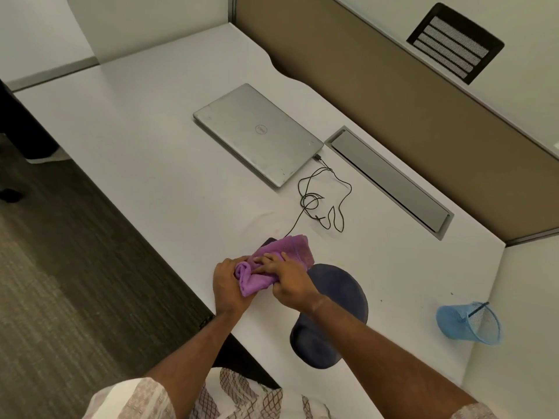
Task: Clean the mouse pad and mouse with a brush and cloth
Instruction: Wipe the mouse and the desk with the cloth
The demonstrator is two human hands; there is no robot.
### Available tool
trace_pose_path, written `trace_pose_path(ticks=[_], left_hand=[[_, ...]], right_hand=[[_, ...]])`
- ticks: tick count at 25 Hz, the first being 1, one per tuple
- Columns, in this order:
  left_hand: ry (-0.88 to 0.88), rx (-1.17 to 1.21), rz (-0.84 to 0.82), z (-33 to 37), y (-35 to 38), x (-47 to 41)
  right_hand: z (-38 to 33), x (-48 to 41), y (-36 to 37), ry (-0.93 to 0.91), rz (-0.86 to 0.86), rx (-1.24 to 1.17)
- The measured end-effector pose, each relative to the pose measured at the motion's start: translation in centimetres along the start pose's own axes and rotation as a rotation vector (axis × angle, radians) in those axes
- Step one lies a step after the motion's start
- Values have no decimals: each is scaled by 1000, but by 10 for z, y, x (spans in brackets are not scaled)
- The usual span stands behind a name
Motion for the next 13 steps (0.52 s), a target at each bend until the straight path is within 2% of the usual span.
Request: trace_pose_path(ticks=[11,13], left_hand=[[41,7,2,3,0,5],[43,2,11,5,-1,5]], right_hand=[[14,8,-26,48,-205,22],[22,13,-38,114,-176,42]])
Point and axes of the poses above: each hand's wrist, its own x-axis away from the middle knuckle, its own y-axis out of the palm, z = x × y, the point moved 4 cm from there along -x, towards the middle knuckle, and after that the axes turned 2 degrees about x, right-handed, at the moved point
